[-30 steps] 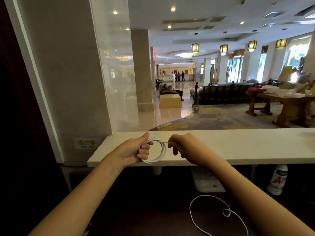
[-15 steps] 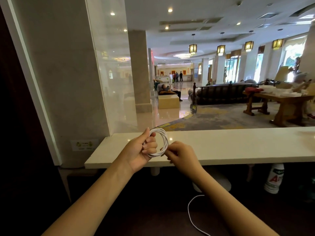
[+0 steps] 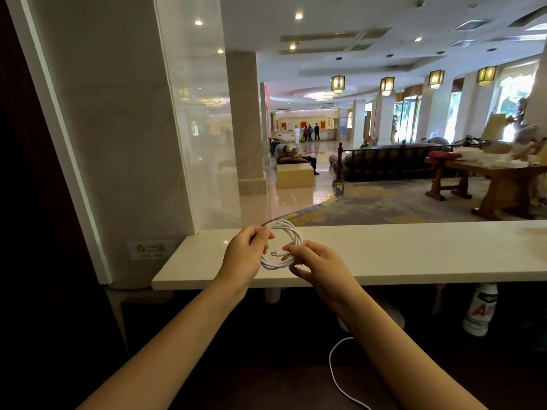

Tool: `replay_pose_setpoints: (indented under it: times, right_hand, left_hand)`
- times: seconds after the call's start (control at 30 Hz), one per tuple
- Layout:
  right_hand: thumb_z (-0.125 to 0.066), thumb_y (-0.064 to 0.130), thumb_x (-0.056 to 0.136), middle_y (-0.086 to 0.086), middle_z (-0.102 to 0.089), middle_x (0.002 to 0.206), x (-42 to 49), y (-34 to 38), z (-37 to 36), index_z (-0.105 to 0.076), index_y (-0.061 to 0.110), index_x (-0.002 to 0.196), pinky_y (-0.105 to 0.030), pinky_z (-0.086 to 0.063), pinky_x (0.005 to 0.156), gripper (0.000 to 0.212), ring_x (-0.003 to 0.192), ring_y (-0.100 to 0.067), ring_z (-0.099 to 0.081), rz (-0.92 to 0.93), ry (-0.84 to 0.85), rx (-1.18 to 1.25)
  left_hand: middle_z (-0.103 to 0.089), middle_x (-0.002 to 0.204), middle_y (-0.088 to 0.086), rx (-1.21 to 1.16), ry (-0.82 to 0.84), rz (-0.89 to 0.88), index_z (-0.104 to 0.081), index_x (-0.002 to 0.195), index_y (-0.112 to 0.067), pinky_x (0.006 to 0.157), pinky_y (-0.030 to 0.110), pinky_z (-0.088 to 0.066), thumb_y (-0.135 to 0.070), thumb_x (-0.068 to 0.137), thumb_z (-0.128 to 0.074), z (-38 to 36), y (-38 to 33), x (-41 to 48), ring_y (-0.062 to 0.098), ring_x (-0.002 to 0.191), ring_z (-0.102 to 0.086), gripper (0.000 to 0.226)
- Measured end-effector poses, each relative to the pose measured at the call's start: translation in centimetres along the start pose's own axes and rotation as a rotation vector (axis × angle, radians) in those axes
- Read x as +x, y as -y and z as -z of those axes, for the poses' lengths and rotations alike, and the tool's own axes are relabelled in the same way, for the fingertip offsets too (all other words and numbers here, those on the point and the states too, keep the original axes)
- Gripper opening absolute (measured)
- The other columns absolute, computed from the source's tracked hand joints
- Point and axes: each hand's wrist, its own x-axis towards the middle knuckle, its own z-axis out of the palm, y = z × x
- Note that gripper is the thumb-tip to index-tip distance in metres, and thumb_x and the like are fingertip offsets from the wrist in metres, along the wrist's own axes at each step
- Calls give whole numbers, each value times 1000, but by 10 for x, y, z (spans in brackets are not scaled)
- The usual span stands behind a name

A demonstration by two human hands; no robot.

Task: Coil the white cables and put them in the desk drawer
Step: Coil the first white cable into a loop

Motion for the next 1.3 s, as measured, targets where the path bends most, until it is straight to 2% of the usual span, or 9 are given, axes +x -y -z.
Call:
replay_pose_setpoints:
  times: [0.13, 0.3, 0.43, 0.6, 0.73, 0.9, 1.1, 1.17, 1.3]
  right_hand:
    - [-58, 19, 84, 3, -70, 70, 1, 1, 0, -73, 20, 64, -30, -49, 80, 25, 76, -7, -66, -80, 80, 181]
    - [-52, 15, 83, 3, -65, 64, 4, -1, -13, -58, 17, 66, -31, -47, 75, 19, 69, -9, -65, -162, 217, 445]
    - [-54, 11, 86, 8, -55, 51, 1, -3, -18, -65, 16, 78, -27, -44, 74, 15, 62, -5, -61, -41, 160, 270]
    - [-54, 15, 87, 6, -63, 74, 1, -11, -15, -69, 21, 91, -24, -47, 69, 17, 69, -8, -56, 47, 40, -186]
    - [-56, 18, 91, -7, -58, 74, 2, -13, -6, -67, 5, 95, -18, -49, 56, 18, 54, -9, -55, -93, 128, -49]
    - [-61, 15, 88, -9, -58, 70, 5, -13, 3, -69, 2, 87, -14, -48, 50, 15, 54, -10, -56, -176, 74, 82]
    - [-70, 23, 81, -4, -58, 62, 9, -13, 3, -71, 2, 86, -15, -45, 45, 22, 47, -7, -53, -237, 102, -1]
    - [-72, 31, 78, -2, -59, 59, 10, -16, 2, -72, 4, 89, -16, -43, 43, 29, 45, -6, -51, -206, 126, -72]
    - [-72, 38, 77, -1, -61, 59, 10, -18, 3, -70, 14, 79, -17, -42, 42, 25, 44, -8, -51, -182, 184, -196]
  left_hand:
    - [-47, 67, 0, -53, 6, 37, -57, 79, -20, 61, 25, -38, -31, 98, -36, -7, 7, 0, 13, 62, -43, 30]
    - [-41, 64, 3, -278, -4, 98, -54, 74, -15, 59, 28, -36, -26, 98, -38, -17, 7, 3, 15, 60, -41, 31]
    - [-42, 63, 2, -328, -53, 152, -58, 78, -16, 60, 28, -39, -29, 98, -39, -15, 10, 6, 14, 60, -42, 31]
    - [-43, 62, 4, -507, -37, 242, -63, 81, -10, 54, 25, -41, -26, 96, -44, -9, 9, 11, 13, 55, -42, 29]
    - [-48, 67, 2, -475, 122, 239, -65, 81, -8, 49, 20, -40, -20, 93, -50, 6, 12, 14, 11, 56, -41, 22]
    - [-59, 72, 2, -439, 282, 315, -70, 86, -9, 51, 18, -43, -15, 92, -52, 37, 8, 19, 9, 58, -50, 20]
    - [-69, 94, 4, -299, 494, 359, -66, 110, -16, 75, 28, -51, -35, 86, -56, 36, 12, 8, 16, 85, -63, 32]
    - [-72, 86, 2, -325, 484, 298, -68, 103, -15, 75, 27, -54, -28, 86, -58, 28, 16, 2, 12, 78, -67, 24]
    - [-71, 70, 2, -380, 317, 291, -65, 97, -7, 58, 22, -55, -5, 91, -50, 18, 26, 1, 9, 61, -64, 17]
